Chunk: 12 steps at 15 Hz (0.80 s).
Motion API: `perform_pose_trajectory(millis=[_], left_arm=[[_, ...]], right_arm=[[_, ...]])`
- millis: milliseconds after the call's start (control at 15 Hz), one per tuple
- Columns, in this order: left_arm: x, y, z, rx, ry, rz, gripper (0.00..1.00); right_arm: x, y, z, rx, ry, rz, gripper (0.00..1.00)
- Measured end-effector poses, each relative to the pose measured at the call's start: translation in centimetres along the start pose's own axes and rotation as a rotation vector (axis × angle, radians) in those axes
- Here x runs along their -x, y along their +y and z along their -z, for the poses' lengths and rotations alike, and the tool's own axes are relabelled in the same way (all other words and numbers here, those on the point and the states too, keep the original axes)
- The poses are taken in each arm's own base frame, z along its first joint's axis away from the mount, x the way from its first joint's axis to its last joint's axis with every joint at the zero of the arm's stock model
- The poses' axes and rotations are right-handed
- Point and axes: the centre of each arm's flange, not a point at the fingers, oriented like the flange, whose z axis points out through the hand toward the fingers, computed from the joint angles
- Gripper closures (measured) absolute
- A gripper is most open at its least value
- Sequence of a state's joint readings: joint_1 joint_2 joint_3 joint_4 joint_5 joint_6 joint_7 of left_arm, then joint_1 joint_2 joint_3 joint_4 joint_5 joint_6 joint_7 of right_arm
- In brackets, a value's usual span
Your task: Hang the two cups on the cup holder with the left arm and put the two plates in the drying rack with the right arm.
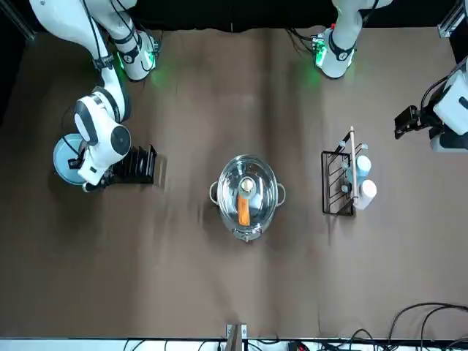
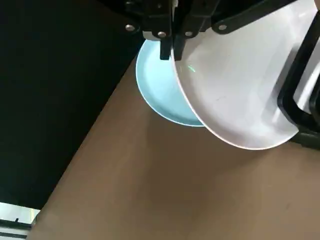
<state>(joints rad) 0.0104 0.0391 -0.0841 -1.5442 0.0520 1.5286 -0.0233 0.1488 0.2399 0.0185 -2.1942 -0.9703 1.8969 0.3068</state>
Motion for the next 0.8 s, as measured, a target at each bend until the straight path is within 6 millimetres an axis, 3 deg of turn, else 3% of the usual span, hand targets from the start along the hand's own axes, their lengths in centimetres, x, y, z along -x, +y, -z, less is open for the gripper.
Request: perform_pose_trajectory(millis=[200,467,533,800], left_arm=[[-0.2,0.1,-0.6,0.0,-0.012,-0.003,0.0],[-0.2,0.4,-0.6,0.004,-0.01,-0.004,0.0],[-0.2,0.4,-0.5,0.005,-0.01,-0.002,0.0],[-0.1,0.3,-0.3,0.005,-0.004,0.006,0.0]], right_arm=[[-0.1,-0.1,-0.1,0.003,-0.003,0.003,0.97],[-0.5,0.0,0.1,0.0,0.01,-0.008,0.84],[-0.7,0.0,0.1,0.0,0.01,-0.012,0.76],[-1.3,0.7,0.4,0.0,0.018,-0.031,0.7]])
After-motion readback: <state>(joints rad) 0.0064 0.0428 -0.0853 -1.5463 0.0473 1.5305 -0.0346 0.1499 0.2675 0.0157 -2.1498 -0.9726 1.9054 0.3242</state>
